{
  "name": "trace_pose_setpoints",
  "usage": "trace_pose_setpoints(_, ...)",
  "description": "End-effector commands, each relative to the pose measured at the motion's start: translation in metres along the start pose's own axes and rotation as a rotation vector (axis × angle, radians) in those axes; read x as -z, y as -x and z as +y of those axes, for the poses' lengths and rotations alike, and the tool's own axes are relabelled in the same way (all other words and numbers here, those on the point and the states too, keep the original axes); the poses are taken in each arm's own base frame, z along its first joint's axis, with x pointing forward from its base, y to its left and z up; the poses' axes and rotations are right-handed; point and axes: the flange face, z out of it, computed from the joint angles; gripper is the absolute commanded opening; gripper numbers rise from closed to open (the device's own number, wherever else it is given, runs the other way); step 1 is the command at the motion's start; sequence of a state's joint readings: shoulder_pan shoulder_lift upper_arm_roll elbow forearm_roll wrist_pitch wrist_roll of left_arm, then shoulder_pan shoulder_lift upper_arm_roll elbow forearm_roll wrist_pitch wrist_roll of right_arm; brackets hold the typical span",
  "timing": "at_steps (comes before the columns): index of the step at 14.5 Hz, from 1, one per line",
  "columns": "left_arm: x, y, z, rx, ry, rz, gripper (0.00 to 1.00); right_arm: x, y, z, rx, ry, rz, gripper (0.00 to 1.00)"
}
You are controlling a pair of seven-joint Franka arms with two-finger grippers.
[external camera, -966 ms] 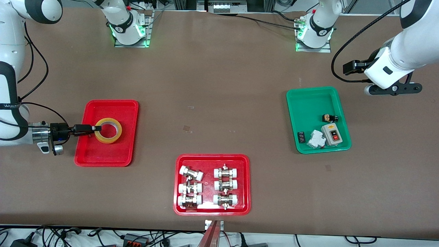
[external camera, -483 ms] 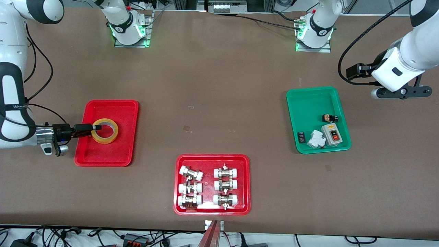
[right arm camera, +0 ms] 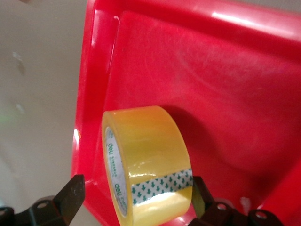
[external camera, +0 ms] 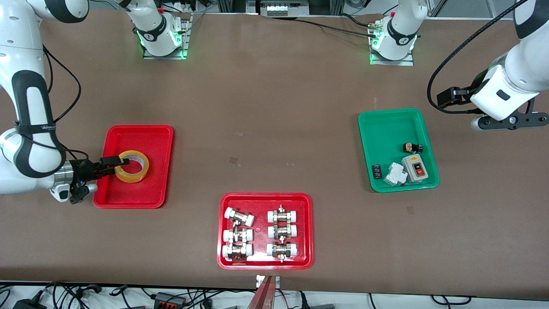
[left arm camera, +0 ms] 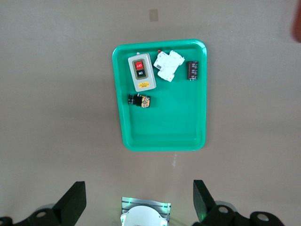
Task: Left arm passes tape to right arm into tray
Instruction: 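Carry the tape with the right gripper and lower it into the red tray, then open the right gripper and lift it away from the tape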
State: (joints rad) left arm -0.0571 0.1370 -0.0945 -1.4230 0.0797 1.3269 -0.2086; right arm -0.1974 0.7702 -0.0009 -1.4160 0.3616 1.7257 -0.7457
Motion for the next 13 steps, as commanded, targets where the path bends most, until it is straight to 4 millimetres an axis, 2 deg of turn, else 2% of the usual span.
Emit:
trace_pose_setpoints(1,0.003,0.026,-0.004,0.017,0.003,0.016,1.0,0.001,-0.006,-0.011,0.039,0.081,-0.034,1.0)
trace_pose_setpoints(3,0.006,0.026,0.002,0.01,-0.005,0.028,1.0,0.003,-0.01,-0.016,0.068,0.154,-0.069,1.0)
trace_pose_setpoints(6,0.005,0.023,0.001,-0.004,-0.005,0.025,1.0,0.023,-0.025,-0.043,0.127,0.256,-0.083,1.0)
trace_pose_setpoints(8,0.007,0.021,0.002,0.007,0.007,0.039,1.0,0.05,-0.037,-0.076,0.11,0.331,-0.053,1.0)
trace_pose_setpoints(10,0.018,0.023,-0.003,0.001,0.01,0.06,1.0,0.077,-0.045,-0.113,0.02,0.402,-0.016,1.0)
trace_pose_setpoints(11,0.019,0.025,-0.003,0.004,0.007,0.051,1.0,0.091,-0.046,-0.131,-0.045,0.422,0.02,1.0)
trace_pose_setpoints(13,0.021,0.025,0.002,-0.004,0.008,0.059,1.0,0.106,-0.04,-0.161,-0.187,0.415,0.035,1.0)
